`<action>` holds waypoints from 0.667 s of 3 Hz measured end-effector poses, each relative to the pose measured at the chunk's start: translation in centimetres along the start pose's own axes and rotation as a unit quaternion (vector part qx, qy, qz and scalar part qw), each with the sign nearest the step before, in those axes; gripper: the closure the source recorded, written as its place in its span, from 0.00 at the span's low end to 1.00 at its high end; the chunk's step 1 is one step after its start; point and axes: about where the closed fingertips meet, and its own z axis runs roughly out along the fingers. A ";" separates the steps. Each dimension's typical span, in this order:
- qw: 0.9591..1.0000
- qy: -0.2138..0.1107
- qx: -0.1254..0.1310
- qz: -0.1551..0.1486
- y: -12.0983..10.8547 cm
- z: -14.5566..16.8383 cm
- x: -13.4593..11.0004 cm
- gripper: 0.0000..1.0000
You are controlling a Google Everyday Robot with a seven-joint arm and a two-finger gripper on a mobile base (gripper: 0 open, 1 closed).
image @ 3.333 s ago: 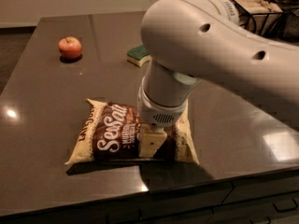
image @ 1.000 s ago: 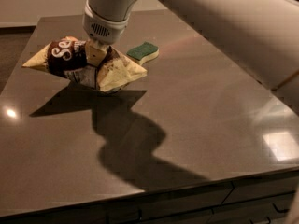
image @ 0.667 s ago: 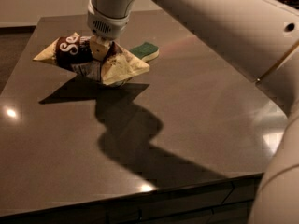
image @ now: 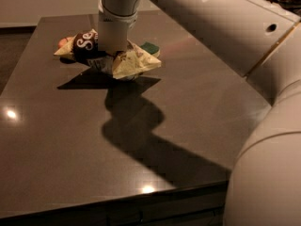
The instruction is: Move brown chip bag near apple
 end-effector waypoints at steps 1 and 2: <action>1.000 0.009 0.008 0.006 -1.1 0.9 0.3 0.41; 1.000 0.013 0.009 0.004 -1.6 1.6 0.7 0.17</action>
Offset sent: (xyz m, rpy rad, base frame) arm 0.0260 -0.0123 -0.0168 -0.0361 -0.0122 -0.0206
